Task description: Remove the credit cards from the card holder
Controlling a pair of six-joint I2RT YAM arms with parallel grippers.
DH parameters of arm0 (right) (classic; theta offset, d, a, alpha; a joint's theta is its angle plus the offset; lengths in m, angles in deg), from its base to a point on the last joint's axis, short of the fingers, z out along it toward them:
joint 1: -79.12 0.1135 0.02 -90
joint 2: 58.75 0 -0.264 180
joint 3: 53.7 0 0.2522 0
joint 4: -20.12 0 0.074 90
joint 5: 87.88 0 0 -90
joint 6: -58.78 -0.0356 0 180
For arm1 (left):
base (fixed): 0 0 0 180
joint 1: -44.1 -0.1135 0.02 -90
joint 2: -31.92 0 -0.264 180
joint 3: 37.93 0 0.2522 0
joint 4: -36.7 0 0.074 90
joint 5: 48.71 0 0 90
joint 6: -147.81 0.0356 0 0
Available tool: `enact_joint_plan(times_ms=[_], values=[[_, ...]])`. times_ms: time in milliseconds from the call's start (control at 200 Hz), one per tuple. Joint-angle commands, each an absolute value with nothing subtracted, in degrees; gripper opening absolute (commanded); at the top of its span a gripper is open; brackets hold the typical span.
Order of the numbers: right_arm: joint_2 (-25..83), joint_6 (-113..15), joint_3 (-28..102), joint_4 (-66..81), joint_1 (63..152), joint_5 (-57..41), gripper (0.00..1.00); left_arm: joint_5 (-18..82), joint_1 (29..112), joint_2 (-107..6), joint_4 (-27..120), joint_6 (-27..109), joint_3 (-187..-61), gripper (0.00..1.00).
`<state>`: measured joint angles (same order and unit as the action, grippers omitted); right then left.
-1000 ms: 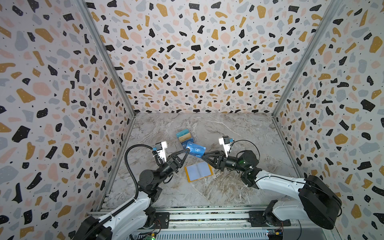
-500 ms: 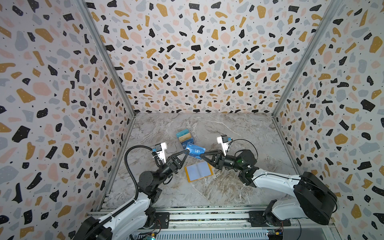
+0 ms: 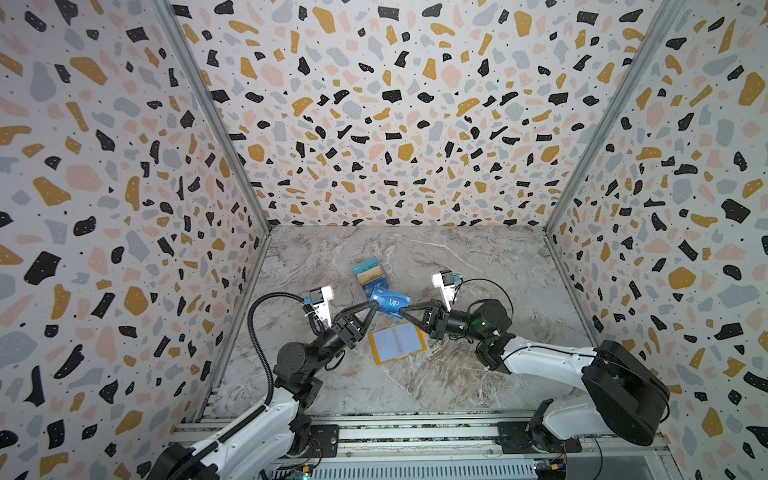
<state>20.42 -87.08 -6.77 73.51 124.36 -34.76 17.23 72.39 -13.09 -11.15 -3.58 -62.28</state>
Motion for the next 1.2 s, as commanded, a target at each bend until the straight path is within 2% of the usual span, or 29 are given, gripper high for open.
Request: enact_joint_plan(times_ms=[0,260,481,621,731,876,1071,1196], values=[[16.33,-84.66,-5.79,69.64,122.44,-36.44,0.0,17.4,72.47,-10.48,-0.89,3.1,-65.77,0.44],[9.13,-73.99,-4.26,46.75,116.83,-41.9,0.0,16.31,72.22,-8.13,29.33,21.36,-76.07,0.49],[6.85,-53.06,4.89,13.61,114.45,-43.65,0.0,9.24,71.79,-12.33,49.31,35.26,-87.71,0.51],[8.74,-42.56,9.62,-0.03,114.38,-47.04,0.0,5.45,71.79,-16.04,61.32,45.21,-94.96,0.51],[10.57,-38.2,11.48,-5.21,114.56,-50.9,0.0,0.53,71.81,-19.35,68.5,51.37,-100.19,0.51],[11.28,-35.01,12.41,-7.1,115.39,-53.5,0.0,-0.39,71.79,-21.81,75.58,57.28,-104.5,0.51],[12.88,-29.72,14.98,-12.41,116.74,-55.46,0.0,-8.29,71.79,-24.08,78.74,59.3,-106.31,0.49],[13.74,-26.2,16.59,-15.49,118.2,-57.29,0.0,-8.5,71.79,-24.76,82.29,61.55,-107.12,0.47]])
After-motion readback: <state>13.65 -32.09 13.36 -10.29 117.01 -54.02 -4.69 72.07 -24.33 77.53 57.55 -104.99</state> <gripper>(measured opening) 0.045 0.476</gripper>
